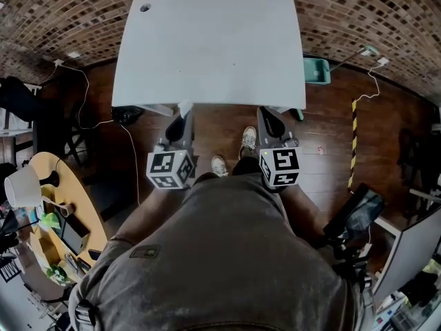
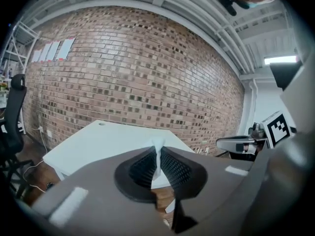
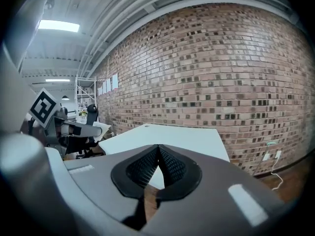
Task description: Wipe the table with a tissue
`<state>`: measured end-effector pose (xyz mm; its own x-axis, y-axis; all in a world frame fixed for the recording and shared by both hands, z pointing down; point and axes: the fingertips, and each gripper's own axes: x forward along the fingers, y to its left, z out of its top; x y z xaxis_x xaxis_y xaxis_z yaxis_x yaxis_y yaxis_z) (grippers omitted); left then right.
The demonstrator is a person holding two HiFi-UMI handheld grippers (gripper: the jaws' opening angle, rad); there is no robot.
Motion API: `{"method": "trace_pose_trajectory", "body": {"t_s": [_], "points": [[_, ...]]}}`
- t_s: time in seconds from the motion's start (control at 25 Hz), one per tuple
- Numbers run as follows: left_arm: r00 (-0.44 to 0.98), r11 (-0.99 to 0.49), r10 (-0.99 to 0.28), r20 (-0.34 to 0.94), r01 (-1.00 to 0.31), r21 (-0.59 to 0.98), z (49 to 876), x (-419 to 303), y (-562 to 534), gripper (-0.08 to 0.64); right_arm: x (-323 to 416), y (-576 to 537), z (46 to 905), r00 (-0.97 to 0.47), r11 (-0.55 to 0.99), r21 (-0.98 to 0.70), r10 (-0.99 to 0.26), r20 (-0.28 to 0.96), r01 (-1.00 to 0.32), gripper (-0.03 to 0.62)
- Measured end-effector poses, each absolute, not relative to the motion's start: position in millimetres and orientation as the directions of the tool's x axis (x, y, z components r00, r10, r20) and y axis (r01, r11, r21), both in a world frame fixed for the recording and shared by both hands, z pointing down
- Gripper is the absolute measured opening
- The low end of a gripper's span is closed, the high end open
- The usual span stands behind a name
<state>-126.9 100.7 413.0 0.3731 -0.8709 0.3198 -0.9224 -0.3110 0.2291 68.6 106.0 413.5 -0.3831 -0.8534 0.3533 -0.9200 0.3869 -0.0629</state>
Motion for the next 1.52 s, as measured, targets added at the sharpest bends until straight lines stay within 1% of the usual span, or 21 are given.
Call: {"method": "trace_pose_trajectory", "body": {"t_s": [0.44, 0.8, 1.04, 1.28, 1.52], "points": [[0.258, -0.196, -0.882, 0.394, -0.962, 0.19, 433.8, -92.0, 15.5, 0.023, 113.7, 3.1, 431.8, -0.467, 0.467, -0.096, -0.8, 0.377, -0.879, 0.014], [0.186, -0.114, -0.855, 0.483, -0.978, 0.175, 470.6, -83.2, -17.0, 0.023, 123.7, -34.6, 463.5, -0.511, 0.512, -0.126, -0.738, 0.44, -0.849, 0.014], [0.187, -0.109, -0.833, 0.521, -0.978, 0.177, 489.0, -88.9, -28.3, 0.023, 114.3, -49.1, 480.6, -0.512, 0.51, -0.143, -0.721, 0.467, -0.848, 0.014], [0.218, -0.138, -0.79, 0.573, -0.974, 0.179, 518.8, -86.8, -41.9, 0.023, 109.2, -55.5, 492.8, -0.491, 0.498, -0.133, -0.711, 0.503, -0.857, 0.014], [0.246, -0.178, -0.727, 0.641, -0.969, 0.17, 556.4, -70.0, -58.6, 0.023, 123.3, -63.0, 513.8, -0.469, 0.474, -0.146, -0.69, 0.552, -0.868, 0.014]]}}
